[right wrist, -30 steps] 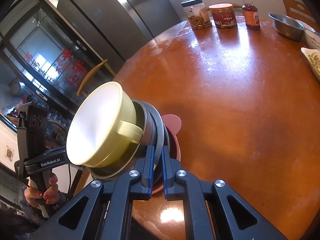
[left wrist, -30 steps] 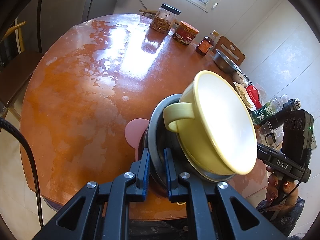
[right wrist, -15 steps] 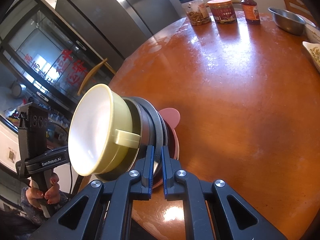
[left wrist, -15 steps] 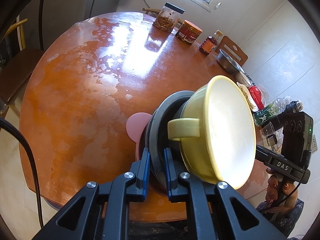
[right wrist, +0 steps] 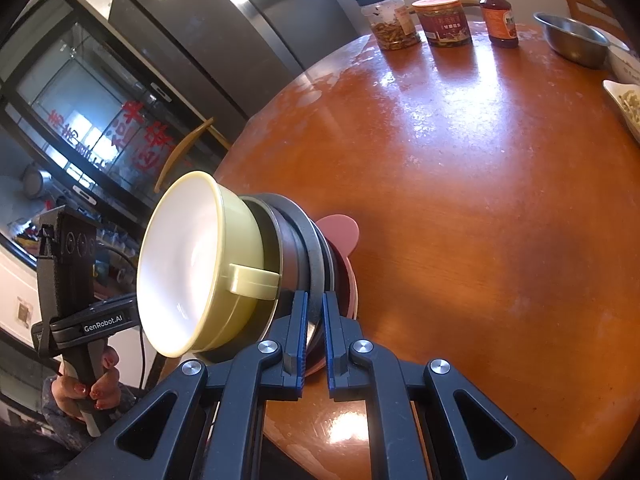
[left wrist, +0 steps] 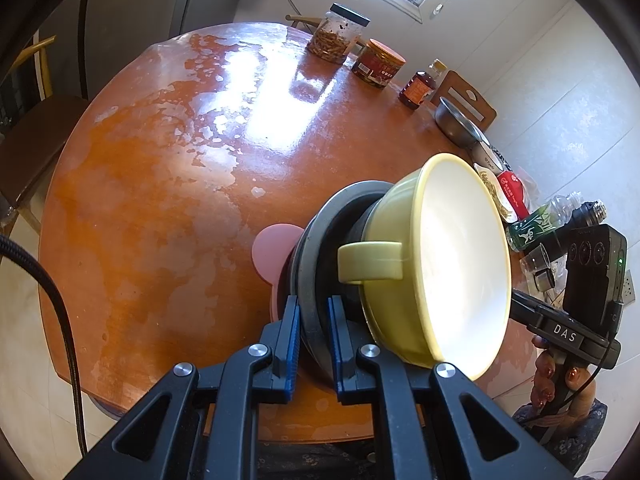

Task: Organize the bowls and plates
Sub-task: 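Lower the basin stack onto the steel pan and open both tools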

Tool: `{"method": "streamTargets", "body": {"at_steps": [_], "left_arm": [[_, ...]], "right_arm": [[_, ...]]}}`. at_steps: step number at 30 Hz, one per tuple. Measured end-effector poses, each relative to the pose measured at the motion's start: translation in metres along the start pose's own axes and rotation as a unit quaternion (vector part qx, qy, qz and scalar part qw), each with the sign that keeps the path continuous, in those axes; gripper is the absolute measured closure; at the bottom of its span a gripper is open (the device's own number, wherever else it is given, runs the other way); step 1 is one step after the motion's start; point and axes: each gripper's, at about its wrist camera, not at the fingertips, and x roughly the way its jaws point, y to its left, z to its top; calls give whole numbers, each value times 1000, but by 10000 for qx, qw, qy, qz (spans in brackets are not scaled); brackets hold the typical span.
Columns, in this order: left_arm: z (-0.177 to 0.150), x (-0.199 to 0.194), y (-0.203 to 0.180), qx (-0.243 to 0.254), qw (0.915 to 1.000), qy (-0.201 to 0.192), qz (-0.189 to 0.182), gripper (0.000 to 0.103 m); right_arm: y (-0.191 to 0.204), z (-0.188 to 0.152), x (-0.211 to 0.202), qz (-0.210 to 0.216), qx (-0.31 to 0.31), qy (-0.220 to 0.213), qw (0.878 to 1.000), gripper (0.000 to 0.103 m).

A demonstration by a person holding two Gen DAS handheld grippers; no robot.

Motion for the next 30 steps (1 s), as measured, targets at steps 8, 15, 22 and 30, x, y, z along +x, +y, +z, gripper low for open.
{"method": "streamTargets", "body": {"at_steps": [8, 15, 22, 30], "left_arm": [[2, 0, 0, -12, 10000, 34, 7, 90], [2, 0, 0, -5, 10000, 43, 1, 90], [2, -1, -1, -9, 10000, 55, -2, 90], [1, -2, -1, -20, 10000, 42, -22, 88]], "right_arm": [[-2, -1, -3, -41, -4, -6, 10000, 88], [-4, -3, -11, -69, 18, -85, 9999, 78], [-3, -5, -14, -55, 14, -106, 9999, 74], [-4, -5, -16, -46, 43, -133, 9999, 73]]}}
